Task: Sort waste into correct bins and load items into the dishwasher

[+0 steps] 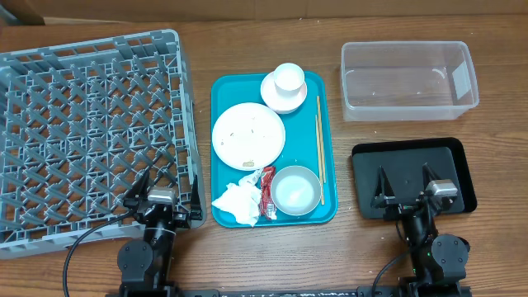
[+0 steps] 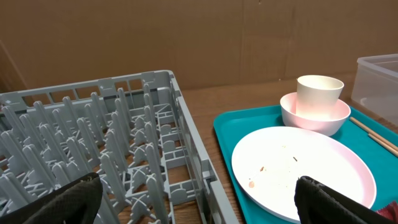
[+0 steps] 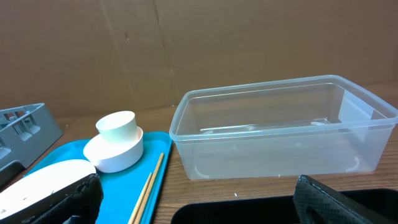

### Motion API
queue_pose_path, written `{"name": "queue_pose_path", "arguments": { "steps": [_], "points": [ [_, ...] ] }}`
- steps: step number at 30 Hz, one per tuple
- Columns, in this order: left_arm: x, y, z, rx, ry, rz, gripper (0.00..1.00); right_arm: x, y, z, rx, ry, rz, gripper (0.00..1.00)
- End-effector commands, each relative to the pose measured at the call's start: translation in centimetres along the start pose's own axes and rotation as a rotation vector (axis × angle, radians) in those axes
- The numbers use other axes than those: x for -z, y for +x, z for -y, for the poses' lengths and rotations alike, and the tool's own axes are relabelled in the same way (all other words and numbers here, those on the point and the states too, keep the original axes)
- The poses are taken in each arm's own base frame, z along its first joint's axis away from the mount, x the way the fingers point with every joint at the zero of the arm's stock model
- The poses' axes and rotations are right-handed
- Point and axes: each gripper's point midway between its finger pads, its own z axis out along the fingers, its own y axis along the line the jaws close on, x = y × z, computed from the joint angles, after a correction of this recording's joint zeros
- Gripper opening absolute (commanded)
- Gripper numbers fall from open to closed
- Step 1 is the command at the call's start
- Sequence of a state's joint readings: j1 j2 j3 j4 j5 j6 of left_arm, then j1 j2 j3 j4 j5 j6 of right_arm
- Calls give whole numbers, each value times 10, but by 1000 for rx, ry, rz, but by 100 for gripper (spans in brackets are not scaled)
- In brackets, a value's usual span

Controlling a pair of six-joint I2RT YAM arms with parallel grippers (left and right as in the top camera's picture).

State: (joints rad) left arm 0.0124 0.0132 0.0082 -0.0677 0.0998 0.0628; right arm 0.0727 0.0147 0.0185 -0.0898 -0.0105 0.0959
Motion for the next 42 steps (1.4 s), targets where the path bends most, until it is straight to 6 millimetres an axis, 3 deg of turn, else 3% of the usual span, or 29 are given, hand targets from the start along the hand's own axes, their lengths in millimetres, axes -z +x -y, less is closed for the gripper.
{"name": "queue_pose_path", "arguments": {
  "steps": [1, 37, 42],
  "points": [
    [0, 1, 0, -11, 0, 0, 100, 0, 1, 2, 7, 9, 9, 100],
    [0, 1, 0, -11, 0, 0, 100, 0, 1, 2, 7, 9, 9, 100],
    [2, -5, 24, 77, 138, 20, 100, 0, 1, 2, 7, 9, 9, 100]
  ]
}}
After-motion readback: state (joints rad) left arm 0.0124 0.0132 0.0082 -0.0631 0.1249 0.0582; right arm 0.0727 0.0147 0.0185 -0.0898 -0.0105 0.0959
